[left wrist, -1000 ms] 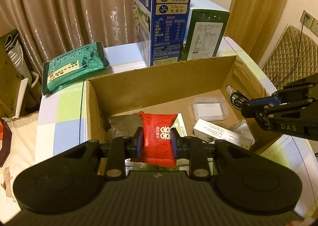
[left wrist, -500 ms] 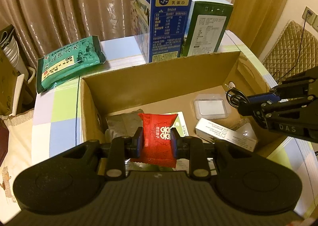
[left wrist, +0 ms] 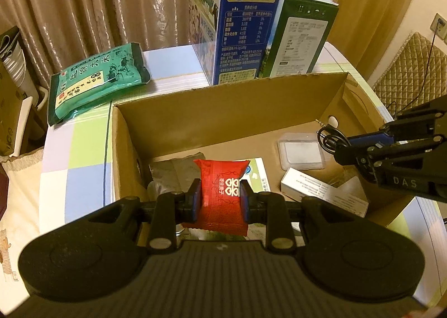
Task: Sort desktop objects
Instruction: 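Lower the packet and cable into the box and open both tools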
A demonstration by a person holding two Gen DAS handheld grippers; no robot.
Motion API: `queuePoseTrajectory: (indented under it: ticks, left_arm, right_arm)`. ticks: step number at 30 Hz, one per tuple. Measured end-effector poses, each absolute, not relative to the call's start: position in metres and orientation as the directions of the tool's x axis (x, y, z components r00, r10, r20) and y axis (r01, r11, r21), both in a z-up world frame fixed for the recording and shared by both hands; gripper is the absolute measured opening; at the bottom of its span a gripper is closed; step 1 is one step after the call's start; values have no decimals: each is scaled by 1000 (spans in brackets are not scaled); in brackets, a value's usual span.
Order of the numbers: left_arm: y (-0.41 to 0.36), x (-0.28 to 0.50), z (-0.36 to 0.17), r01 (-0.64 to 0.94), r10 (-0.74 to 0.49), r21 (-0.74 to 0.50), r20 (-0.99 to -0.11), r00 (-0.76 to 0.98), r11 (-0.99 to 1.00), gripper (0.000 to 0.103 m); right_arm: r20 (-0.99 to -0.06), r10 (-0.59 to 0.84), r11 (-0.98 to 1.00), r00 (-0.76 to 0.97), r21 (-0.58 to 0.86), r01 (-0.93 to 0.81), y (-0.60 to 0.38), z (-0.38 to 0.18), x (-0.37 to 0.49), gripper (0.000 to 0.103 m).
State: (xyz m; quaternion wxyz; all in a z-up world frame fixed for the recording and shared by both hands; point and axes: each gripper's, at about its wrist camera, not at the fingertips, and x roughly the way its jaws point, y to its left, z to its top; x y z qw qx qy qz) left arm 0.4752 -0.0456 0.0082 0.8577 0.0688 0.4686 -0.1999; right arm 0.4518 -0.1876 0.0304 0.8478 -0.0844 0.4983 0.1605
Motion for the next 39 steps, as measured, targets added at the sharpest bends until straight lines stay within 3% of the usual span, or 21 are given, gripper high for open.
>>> queuePoseTrajectory:
  ticks: [9,12,21,23,25,26,33,39]
  left_arm:
    - [-46,483,4,395,-295,-98,-828,477,914,24]
    - [-45,485,4,383,-295,-103,-823,485,918,37]
    - [-37,484,7,365,-296,-112,-814,500,924,37]
    - [-35,483,8,361,-295,-112,-814,501,926,37]
    - [-33,482,8,360,-294,-113,-814,501,926,37]
    - [-33,481,9,360,-294,-113,-814,501,926,37]
    - [-32,477,11,361,-289,-105,-813,505,926,39]
    - [-30,468,18,360,-291,-104,-804,518,927,51]
  right_arm:
    - [-874,196,935,444,31,-353,-185,26,458,10]
    - [-875,201,936,441,39,-350,-185,25,459,10]
    - [-861,248,939,444,101,-328,-185,25,461,11]
    - [-855,270,941,442,138,-308,-188,26,463,16]
    - [-850,269,944,452,139,-299,-189,28,464,47]
    - [-848,265,946,460,135,-296,-189,29,464,51]
    - [-849,245,947,469,106,-302,-191,32,459,54]
    - [-848,223,945,481,67,-320,-190,39,447,73]
